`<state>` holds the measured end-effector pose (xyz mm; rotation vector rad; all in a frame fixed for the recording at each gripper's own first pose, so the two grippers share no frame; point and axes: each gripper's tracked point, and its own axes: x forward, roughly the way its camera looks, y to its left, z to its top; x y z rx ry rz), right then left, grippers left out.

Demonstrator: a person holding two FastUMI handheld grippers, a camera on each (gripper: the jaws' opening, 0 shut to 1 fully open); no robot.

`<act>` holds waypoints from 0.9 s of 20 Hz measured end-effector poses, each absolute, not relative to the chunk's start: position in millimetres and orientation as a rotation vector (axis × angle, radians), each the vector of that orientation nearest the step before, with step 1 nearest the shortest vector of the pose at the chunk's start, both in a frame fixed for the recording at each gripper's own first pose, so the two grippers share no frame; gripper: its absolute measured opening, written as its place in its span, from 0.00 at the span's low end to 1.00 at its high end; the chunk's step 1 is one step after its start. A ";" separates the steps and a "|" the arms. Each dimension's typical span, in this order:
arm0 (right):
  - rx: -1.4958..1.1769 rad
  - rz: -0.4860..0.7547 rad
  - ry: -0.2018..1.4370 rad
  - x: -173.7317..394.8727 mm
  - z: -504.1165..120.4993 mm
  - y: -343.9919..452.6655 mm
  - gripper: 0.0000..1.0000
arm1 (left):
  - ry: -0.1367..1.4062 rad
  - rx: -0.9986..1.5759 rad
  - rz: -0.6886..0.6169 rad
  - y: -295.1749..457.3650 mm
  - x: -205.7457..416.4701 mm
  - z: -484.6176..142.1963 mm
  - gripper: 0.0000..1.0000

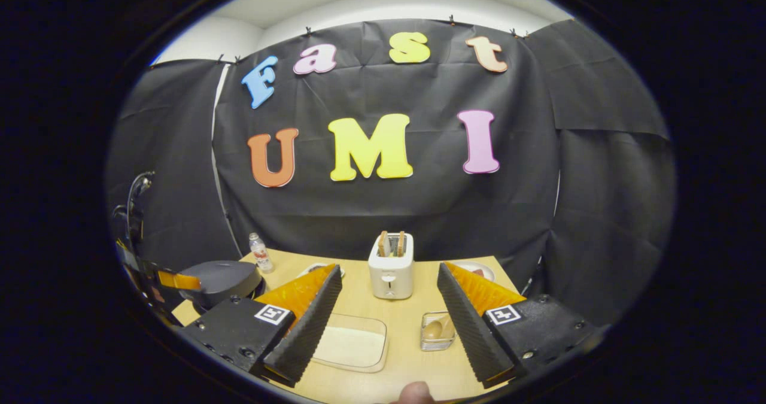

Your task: Close the left gripper, press the button to open the rice cooker; take a wooden spoon from the chopstick holder with the right hand, scoop a spoonful of rice and pour it into the rice cooker, then put the wooden spoon back into the chopstick holder.

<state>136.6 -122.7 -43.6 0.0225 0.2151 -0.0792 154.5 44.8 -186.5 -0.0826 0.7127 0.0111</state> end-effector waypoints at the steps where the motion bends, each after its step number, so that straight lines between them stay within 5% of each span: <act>1: 0.021 -0.077 0.216 137.6 -43.6 -122.4 0.99 | 0.733 -0.083 0.005 44.9 149.7 -195.4 0.97; 18: 0.090 -0.040 0.210 155.5 -46.4 -112.1 0.98 | 0.802 -0.108 0.018 53.5 140.0 -241.0 0.97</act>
